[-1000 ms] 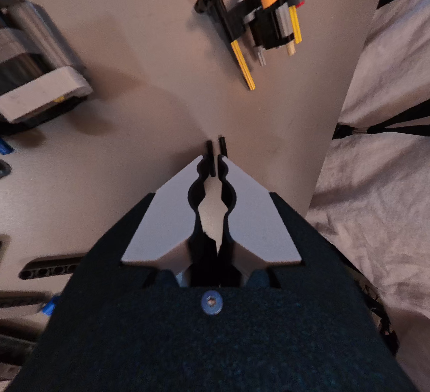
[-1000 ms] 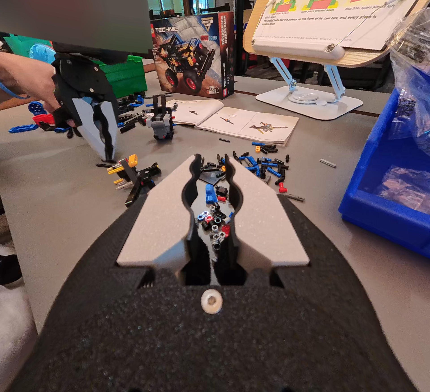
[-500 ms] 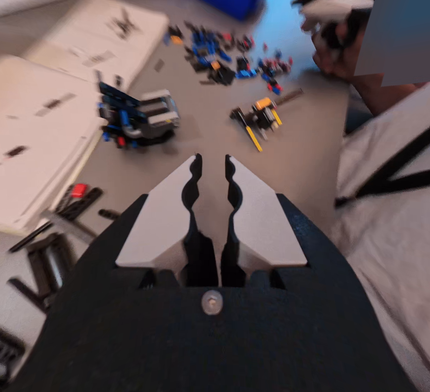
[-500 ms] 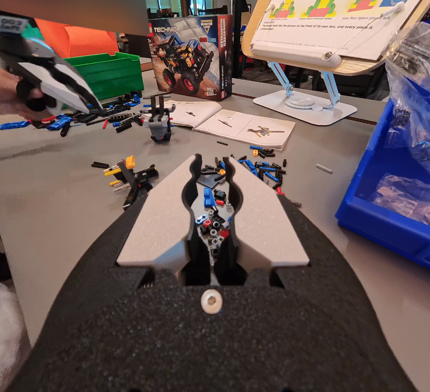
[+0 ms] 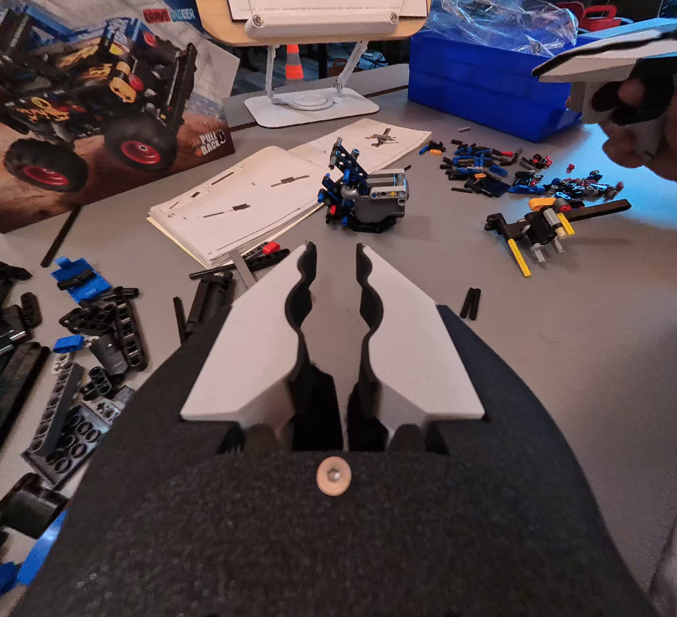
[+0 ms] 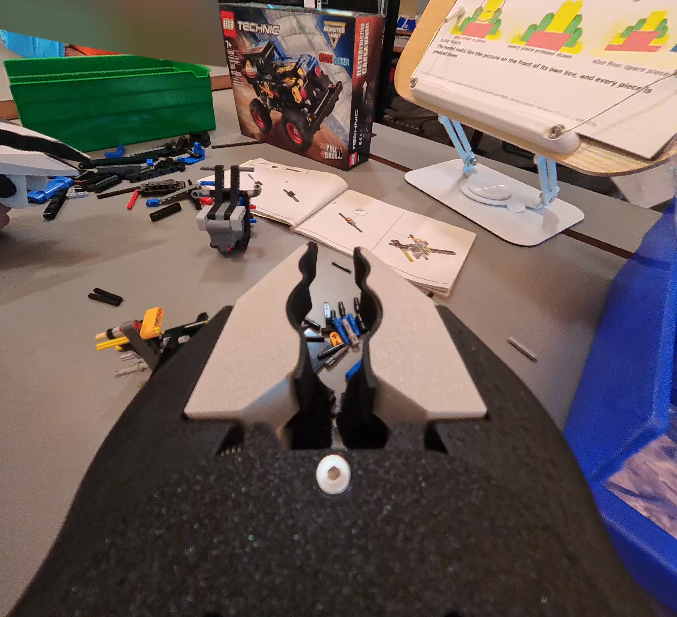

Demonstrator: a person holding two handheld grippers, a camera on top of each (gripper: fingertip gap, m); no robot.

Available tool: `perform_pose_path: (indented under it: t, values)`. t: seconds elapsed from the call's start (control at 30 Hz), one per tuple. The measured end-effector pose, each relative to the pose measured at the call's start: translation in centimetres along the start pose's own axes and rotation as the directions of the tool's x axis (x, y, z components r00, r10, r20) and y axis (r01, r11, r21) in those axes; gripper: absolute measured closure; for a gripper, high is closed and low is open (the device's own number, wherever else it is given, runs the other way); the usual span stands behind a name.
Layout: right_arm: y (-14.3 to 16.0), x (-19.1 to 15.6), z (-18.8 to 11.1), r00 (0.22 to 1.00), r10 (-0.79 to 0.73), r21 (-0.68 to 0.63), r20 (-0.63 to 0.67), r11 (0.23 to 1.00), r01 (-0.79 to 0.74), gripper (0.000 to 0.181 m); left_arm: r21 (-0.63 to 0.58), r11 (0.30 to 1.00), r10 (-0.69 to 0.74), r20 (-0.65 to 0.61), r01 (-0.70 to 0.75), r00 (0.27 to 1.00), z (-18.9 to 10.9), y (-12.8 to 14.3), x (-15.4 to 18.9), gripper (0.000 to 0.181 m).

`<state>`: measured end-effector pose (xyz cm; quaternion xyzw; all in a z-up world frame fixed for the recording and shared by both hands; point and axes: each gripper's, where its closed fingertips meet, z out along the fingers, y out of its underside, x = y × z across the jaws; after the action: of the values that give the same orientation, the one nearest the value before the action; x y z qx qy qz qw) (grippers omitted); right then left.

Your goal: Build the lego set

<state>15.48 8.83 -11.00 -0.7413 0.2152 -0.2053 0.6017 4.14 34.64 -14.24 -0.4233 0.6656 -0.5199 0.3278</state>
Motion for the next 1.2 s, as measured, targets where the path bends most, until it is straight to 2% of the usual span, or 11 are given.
perform_pose_path:
  t: [0.2,0.37,0.63,0.9,1.2]
  values:
    - [1.4,0.2,0.3,0.999,-0.022,-0.035,-0.026,0.999,0.021,0.164,0.002,1.0,0.014,0.0,-0.014,1.0,0.0,0.0,0.1,0.162]
    - [1.0,-0.9,0.3,0.998,0.035,-0.005,0.042,0.999,-0.035,0.165,0.0,1.0,-0.016,-0.014,0.016,1.0,0.0,0.0,0.0,0.162]
    - [1.5,-0.9,0.3,0.999,-0.04,-0.041,0.012,0.998,0.04,0.165,-0.007,1.0,0.008,0.001,-0.008,1.0,0.0,0.1,0.0,0.162]
    - [1.4,-0.3,0.0,1.0,-0.019,-0.031,0.006,0.999,0.019,0.165,0.002,1.0,-0.004,0.001,0.004,1.0,-0.1,0.0,-0.1,0.162]
    - [1.9,0.0,0.5,0.998,-0.067,-0.073,-0.023,0.995,0.065,0.166,-0.027,1.0,0.003,-0.032,-0.003,0.999,0.7,0.3,-0.1,0.162]
